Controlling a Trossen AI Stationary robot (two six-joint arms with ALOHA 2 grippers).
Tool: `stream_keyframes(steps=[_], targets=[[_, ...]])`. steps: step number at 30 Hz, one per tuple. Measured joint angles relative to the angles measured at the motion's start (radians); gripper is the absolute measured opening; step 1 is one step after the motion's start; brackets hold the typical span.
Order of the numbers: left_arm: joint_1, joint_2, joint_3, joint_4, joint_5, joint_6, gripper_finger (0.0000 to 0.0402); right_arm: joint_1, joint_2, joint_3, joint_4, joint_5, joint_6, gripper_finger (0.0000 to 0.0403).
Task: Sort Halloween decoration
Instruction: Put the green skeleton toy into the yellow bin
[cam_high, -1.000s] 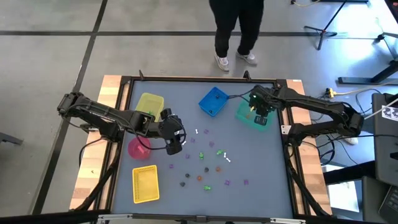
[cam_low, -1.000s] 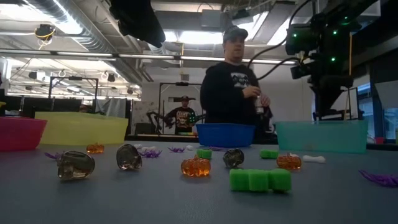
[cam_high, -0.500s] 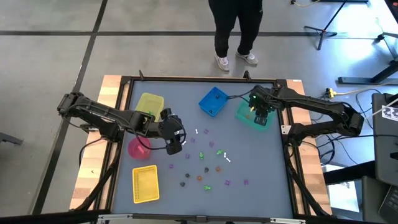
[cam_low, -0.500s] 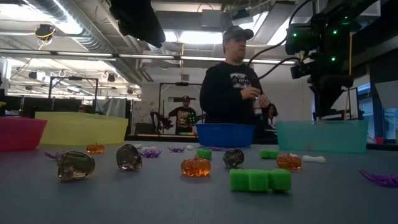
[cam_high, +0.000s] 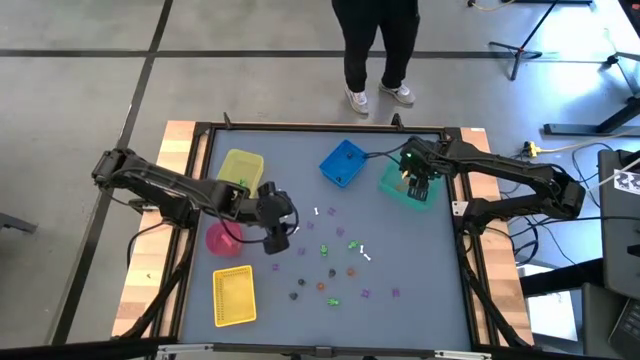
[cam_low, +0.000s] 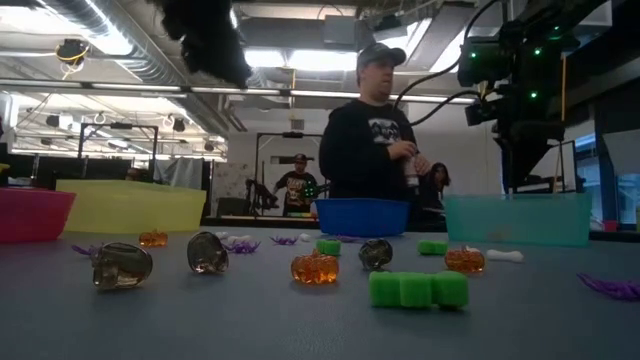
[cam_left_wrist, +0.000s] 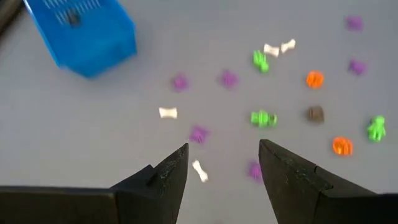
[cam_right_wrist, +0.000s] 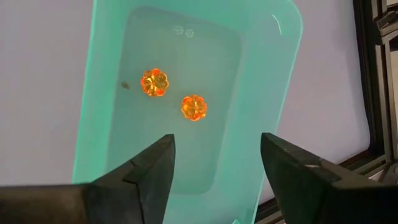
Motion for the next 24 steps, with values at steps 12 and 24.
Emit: stream_keyframes(steps=[12,24], targets=[[0.000,0.000,-0.193,0.002,0.113,-0.189,0.0180,0.000,0.000,0.000,0.000,-0.005,0.000,0.0237],[-0.018,0.000,-0.362,0.204,0.119,-0.202,0.0180,0.000,0.000,0.000,0.009,-0.018,0.000,0.0237]])
